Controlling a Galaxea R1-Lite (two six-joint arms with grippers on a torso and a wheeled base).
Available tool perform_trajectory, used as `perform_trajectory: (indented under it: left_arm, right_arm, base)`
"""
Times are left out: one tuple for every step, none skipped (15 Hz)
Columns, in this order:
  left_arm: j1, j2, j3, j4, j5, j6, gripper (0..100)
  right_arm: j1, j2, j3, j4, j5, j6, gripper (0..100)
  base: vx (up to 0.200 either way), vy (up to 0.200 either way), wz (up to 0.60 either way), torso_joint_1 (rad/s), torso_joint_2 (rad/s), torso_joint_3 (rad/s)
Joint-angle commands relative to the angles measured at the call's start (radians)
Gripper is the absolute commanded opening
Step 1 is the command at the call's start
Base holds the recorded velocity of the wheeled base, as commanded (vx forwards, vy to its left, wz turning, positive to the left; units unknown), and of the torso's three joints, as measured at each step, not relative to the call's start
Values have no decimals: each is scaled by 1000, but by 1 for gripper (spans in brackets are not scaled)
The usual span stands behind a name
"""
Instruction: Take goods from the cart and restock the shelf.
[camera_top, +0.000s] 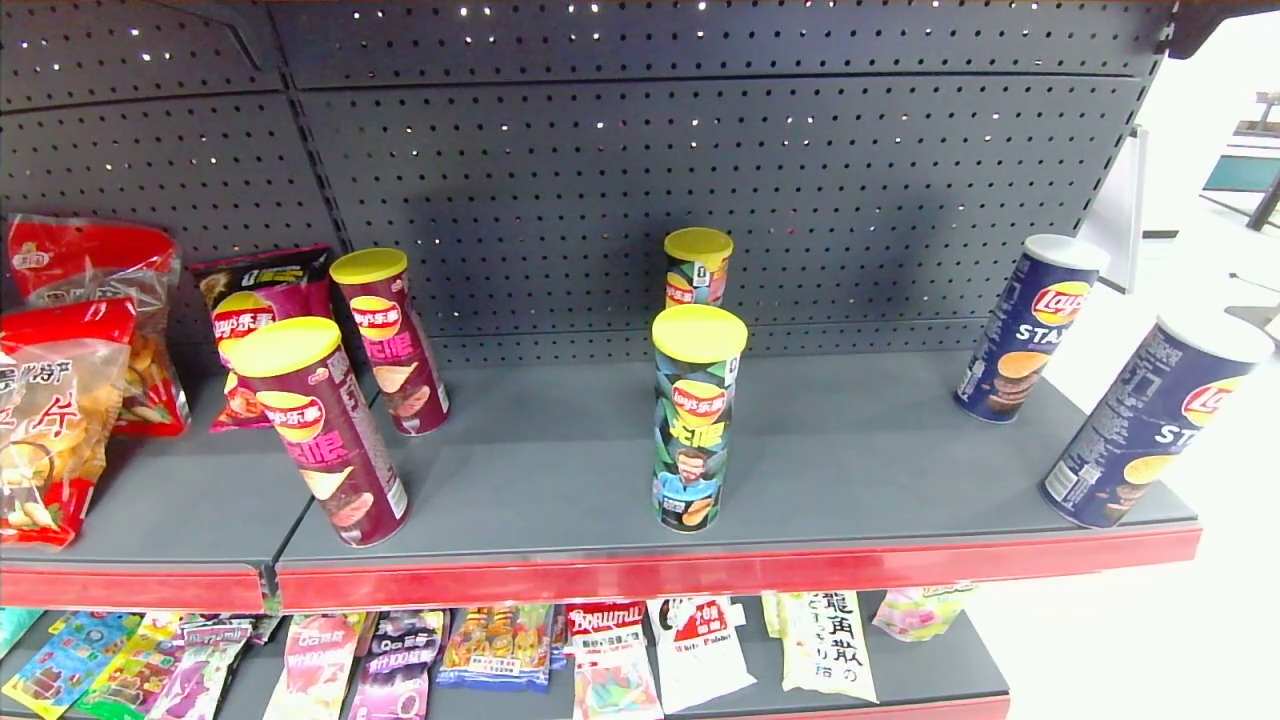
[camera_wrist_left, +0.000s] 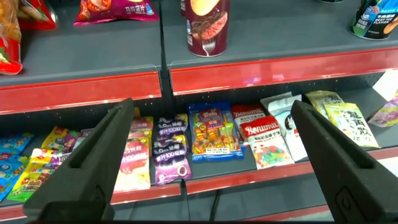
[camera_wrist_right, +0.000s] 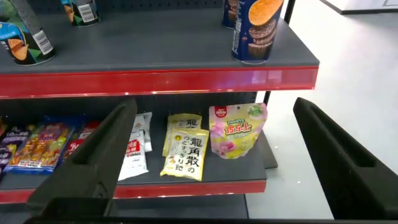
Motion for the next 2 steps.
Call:
perform_trajectory:
  left_arm:
    - [0, 2, 1, 0, 0, 0, 100]
    - [0, 2, 1, 0, 0, 0, 100]
  right_arm:
    - [0, 0, 0, 0, 0, 0, 100]
    - [0, 0, 0, 0, 0, 0, 100]
  base:
    - [0, 0, 0, 0, 0, 0]
    - [0, 0, 0, 0, 0, 0]
